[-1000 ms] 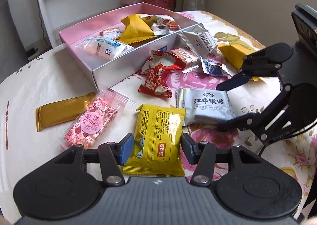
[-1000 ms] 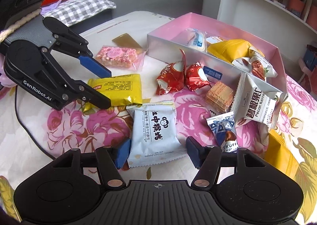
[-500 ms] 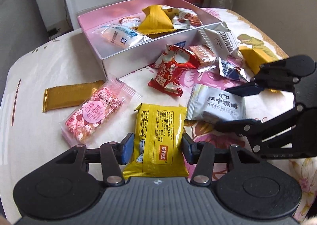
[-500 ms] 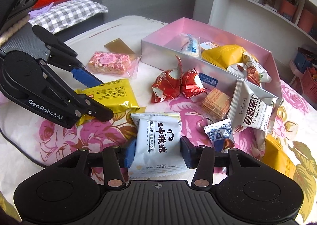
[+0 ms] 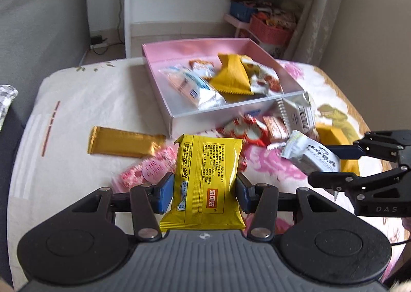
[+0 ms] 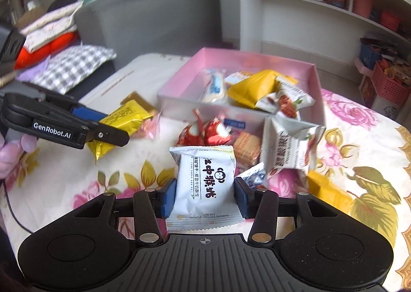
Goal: Organize snacks
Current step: 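Carry both packets into the pink box and open both tools to release them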
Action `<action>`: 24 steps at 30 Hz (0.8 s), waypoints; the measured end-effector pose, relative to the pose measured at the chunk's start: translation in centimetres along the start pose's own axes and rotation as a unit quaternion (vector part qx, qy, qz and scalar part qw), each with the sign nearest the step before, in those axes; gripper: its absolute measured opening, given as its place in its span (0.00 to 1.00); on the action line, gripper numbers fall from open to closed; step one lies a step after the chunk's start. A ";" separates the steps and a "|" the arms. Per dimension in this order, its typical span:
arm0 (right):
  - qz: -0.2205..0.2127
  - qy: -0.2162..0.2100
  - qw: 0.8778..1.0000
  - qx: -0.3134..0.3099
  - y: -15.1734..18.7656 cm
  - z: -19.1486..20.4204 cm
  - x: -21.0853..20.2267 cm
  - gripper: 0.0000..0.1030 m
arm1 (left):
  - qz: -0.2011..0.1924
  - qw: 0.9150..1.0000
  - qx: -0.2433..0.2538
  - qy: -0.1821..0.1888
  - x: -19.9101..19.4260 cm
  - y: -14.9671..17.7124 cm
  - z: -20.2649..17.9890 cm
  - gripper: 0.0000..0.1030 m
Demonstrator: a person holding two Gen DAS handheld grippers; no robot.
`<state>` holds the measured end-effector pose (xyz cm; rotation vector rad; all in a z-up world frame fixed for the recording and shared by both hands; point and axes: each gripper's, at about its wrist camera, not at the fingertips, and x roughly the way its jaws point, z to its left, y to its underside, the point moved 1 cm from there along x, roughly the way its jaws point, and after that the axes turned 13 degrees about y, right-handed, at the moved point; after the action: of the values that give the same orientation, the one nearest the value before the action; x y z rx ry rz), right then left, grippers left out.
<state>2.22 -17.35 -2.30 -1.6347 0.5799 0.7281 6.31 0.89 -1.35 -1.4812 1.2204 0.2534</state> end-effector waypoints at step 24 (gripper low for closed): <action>-0.020 -0.035 0.986 0.160 -8.8 -4.4 9.6 0.46 | -0.056 0.994 -0.082 -0.036 8.0 -9.1 3.5 0.45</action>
<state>15.75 -19.84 -2.93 -1.3149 0.5797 0.6260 18.52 -2.13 -2.86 -1.6625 1.0762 0.3361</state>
